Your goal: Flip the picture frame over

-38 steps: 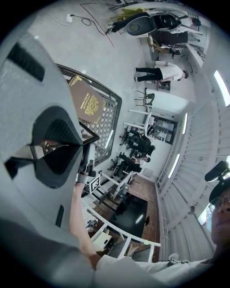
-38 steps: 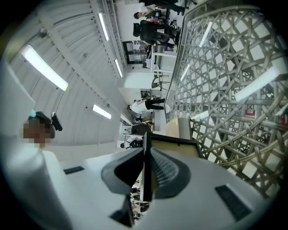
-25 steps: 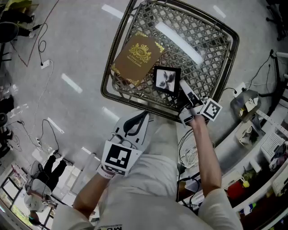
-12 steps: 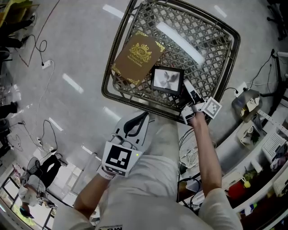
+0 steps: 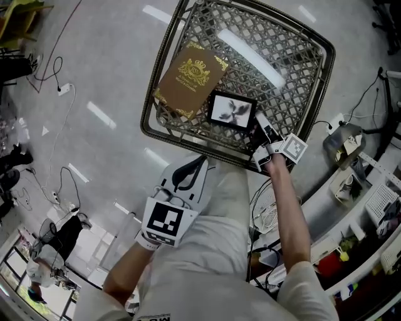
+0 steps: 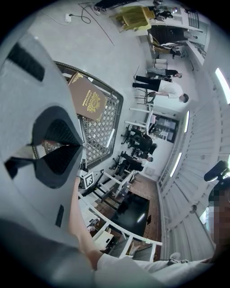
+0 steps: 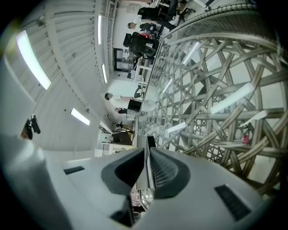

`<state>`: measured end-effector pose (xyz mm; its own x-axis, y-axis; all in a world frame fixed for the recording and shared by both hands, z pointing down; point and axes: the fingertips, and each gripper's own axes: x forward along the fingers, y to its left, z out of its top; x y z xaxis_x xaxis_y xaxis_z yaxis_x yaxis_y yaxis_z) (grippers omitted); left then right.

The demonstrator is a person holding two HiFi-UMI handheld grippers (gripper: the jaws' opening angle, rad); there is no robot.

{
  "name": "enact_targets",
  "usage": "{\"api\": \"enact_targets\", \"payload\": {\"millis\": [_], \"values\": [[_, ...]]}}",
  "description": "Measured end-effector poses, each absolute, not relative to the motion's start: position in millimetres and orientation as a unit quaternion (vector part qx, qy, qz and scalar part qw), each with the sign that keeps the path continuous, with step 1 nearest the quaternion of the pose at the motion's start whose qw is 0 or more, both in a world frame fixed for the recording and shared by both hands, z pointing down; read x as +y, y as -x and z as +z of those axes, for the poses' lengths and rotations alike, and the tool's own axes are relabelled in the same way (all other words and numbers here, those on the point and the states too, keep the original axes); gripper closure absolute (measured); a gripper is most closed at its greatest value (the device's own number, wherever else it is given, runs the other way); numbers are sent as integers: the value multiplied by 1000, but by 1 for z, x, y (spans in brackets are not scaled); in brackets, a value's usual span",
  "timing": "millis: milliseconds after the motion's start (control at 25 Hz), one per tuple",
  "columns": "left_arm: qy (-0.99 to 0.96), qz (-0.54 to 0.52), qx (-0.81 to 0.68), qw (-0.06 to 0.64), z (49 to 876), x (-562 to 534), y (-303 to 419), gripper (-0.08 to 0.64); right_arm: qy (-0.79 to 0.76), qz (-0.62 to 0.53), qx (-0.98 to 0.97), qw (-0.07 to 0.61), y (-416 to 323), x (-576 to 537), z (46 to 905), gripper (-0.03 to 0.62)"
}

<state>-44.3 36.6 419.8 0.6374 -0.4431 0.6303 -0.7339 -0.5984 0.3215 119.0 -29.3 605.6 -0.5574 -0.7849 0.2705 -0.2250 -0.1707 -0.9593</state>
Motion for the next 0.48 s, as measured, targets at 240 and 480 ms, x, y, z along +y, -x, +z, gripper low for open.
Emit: {"api": "enact_targets", "payload": {"millis": [240,480], "values": [[-858,253,-343,287,420,36,45,534,434,-641,604,188,-119,-26,620,545],[-855,251,-347,293,417,35,43,535,437,-627,626,156,-112,-27,621,545]]}}
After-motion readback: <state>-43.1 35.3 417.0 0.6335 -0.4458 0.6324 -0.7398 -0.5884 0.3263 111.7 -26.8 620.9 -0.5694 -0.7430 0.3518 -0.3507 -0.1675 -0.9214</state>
